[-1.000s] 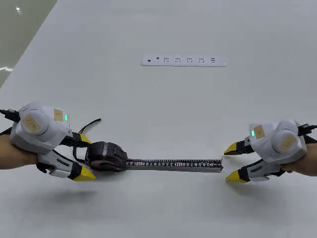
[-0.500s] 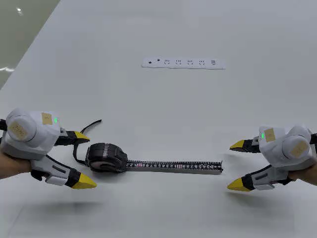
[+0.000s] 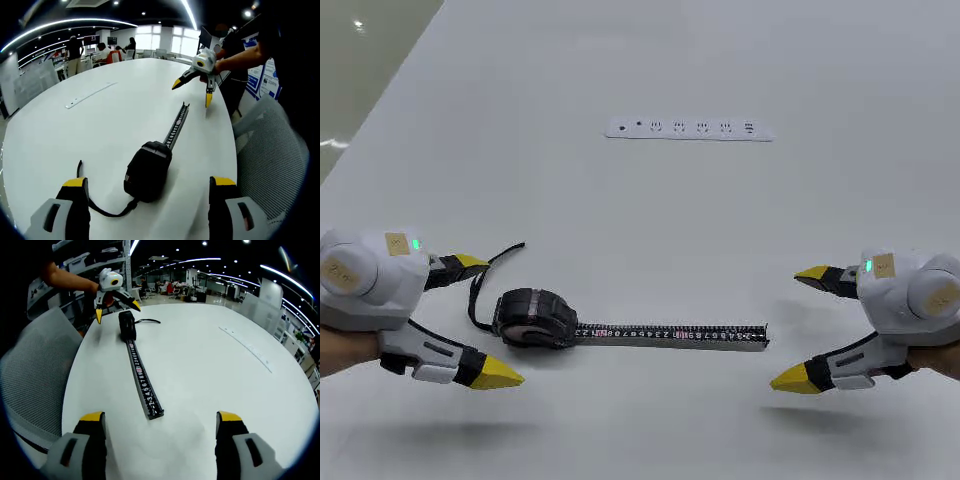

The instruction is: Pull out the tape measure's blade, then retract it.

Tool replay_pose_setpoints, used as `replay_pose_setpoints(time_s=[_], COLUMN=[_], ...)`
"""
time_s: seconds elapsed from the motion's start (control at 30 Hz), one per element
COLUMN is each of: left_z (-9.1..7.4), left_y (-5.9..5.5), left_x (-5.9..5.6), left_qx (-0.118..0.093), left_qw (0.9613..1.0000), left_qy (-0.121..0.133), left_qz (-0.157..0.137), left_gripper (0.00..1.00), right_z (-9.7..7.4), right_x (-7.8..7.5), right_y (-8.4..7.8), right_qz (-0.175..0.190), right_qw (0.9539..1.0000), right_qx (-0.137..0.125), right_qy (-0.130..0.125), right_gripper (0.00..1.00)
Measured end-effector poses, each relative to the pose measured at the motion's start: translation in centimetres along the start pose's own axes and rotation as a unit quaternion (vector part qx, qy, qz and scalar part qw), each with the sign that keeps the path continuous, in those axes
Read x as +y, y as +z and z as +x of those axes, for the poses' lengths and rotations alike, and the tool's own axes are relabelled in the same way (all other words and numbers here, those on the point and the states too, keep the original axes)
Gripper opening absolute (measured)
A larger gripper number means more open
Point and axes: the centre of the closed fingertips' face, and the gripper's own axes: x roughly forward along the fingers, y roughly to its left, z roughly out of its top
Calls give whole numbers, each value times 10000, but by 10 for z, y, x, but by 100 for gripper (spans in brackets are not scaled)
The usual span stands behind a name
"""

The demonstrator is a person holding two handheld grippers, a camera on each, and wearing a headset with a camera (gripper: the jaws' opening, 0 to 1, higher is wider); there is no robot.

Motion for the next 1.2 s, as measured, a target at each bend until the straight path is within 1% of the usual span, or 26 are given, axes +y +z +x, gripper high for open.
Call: replay_pose_setpoints(time_s=[0.1, 0.13, 0.17, 0.27, 0.3, 0.33, 0.5, 0.57, 0.67, 0.77, 0.9, 0.97, 1.0, 1.07, 1.13, 1.17, 1.2], left_z=[-2, -2, -3, -4, -5, -5, -8, -10, -12, -13, -13, -15, -15, -17, -18, -19, -20], left_y=[2, 2, 3, 4, 4, 5, 6, 5, 4, 1, -3, -3, -2, -5, -5, -5, -6], left_x=[1, 1, 2, 4, 3, 5, 4, 4, 2, -3, -9, -11, -13, -14, -17, -19, -20], left_qx=[-109, -115, -163, -256, -272, -298, -431, -514, -627, -688, -716, -797, -844, -879, -950, -983, -965], left_qw=[9999, 9999, 9997, 9991, 9990, 9986, 9971, 9956, 9935, 9920, 9907, 9885, 9876, 9856, 9834, 9826, 9825], left_qy=[83, 94, 164, 265, 272, 336, 535, 620, 724, 801, 894, 998, 1011, 1147, 1205, 1208, 1253], left_qz=[-74, -82, -114, -187, -220, -274, -330, -472, -613, -692, -740, -816, -855, -878, -972, -1009, -988], left_gripper=[100, 100, 100, 100, 100, 100, 100, 100, 100, 100, 100, 100, 100, 100, 100, 100, 100], right_z=[-1, -1, -1, -2, -2, -3, -5, -6, -9, -11, -13, -15, -16, -18, -19, -19, -20], right_x=[1, 1, 1, 1, 1, 1, 1, 3, 4, 5, 11, 12, 12, 14, 16, 18, 21], right_y=[3, 3, 4, 5, 6, 7, 6, 6, 6, 4, 3, 3, 3, 3, 2, 2, 2], right_qz=[128, 165, 197, 271, 297, 318, 404, 443, 461, 489, 534, 556, 582, 658, 705, 747, 763], right_qw=[9998, 9998, 9997, 9994, 9992, 9990, 9984, 9981, 9977, 9972, 9967, 9962, 9956, 9946, 9934, 9930, 9927], right_qx=[-110, -122, -146, -184, -207, -240, -290, -295, -344, -369, -392, -418, -441, -507, -551, -577, -590], right_qy=[-42, -68, -91, -146, -159, -178, -267, -307, -365, -423, -472, -533, -586, -624, -712, -713, -727], right_gripper=[96, 97, 98, 100, 100, 100, 100, 100, 100, 100, 100, 100, 100, 100, 100, 100, 100])
